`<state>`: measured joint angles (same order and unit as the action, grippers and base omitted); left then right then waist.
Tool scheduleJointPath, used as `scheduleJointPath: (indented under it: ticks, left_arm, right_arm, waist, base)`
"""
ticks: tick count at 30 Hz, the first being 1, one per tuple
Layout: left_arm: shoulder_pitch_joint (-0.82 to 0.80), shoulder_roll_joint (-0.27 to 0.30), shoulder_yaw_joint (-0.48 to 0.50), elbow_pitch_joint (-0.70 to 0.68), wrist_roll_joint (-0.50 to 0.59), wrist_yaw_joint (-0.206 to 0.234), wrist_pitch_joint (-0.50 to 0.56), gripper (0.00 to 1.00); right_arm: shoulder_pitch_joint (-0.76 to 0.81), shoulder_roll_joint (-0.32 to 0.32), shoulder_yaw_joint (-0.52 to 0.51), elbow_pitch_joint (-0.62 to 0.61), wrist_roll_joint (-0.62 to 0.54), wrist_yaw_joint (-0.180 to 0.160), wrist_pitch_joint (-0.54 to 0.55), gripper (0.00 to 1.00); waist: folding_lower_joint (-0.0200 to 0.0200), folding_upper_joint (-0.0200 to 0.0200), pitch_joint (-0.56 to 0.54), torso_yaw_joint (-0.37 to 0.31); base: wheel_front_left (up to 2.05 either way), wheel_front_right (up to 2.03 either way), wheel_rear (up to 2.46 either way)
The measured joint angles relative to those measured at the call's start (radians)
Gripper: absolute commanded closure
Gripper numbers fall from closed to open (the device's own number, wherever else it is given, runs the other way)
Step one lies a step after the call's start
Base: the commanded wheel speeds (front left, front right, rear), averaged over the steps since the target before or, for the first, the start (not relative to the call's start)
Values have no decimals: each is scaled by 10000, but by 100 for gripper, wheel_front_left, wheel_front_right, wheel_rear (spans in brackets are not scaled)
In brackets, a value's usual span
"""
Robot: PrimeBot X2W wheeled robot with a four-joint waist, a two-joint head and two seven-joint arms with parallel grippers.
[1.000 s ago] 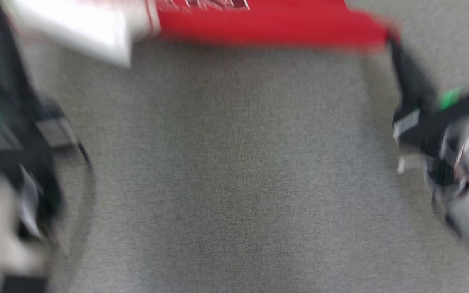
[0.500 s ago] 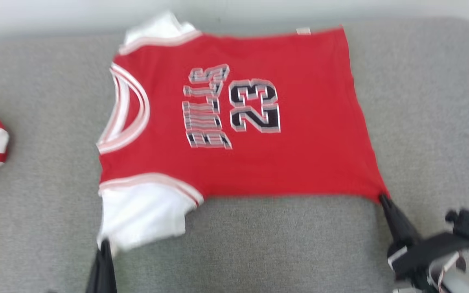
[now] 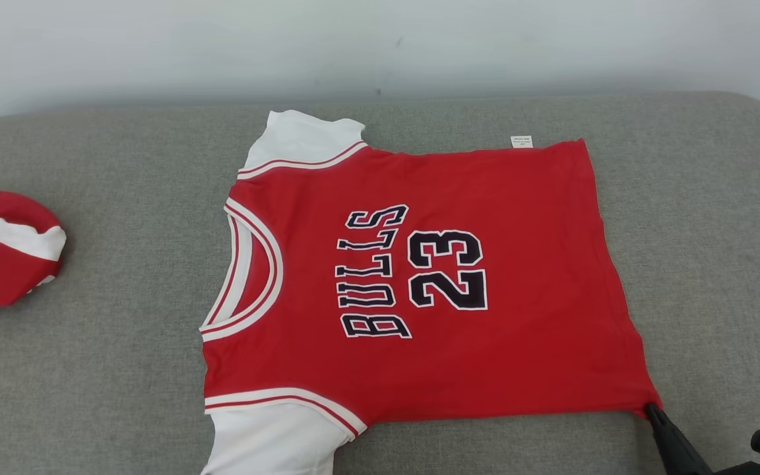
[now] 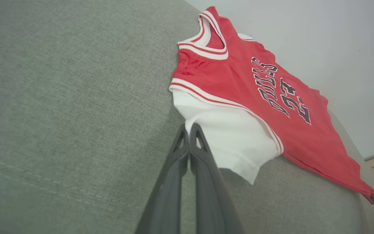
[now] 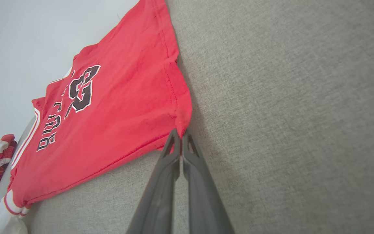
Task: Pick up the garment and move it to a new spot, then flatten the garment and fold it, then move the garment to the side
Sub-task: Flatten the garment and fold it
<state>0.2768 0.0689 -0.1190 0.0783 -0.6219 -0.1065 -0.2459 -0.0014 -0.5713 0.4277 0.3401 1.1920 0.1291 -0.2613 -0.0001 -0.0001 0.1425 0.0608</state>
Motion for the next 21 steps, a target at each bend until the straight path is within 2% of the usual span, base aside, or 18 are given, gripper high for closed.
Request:
scheduleJointPath:
  ticks: [3,6,11,15,21]
  left_arm:
    - [-439,2,-153,-61,146,-77,-38,100]
    - [-1011,144,-270,-251,328,-92,-81,100]
    - [-2371,1078,-807,-353,909,-178,12,100]
    - [-3653,1628,-876,29,828,-184,142,100]
    - [-5718,2234,-1078,1856,531,-226,209,100]
  right_arm:
    - [26,326,-174,-405,387,0,111,100]
    - [-71,370,-297,-1035,594,0,376,100]
    - [-601,336,-698,-1714,974,0,849,100]
    - [-1401,378,-640,-1277,550,0,1559,100]
    - [-2885,970,-748,326,244,0,2313,100]
  waist:
    - [0,0,-13,-30]
    - [1,1,5,-96]
    - [2,1,-1,-246]
    - [1,1,-29,-439]
    - [2,1,102,-546]
  base:
    - [0,0,0]
    - [0,0,0]
    - [0,0,0]
    - [0,0,0]
    - [0,0,0]
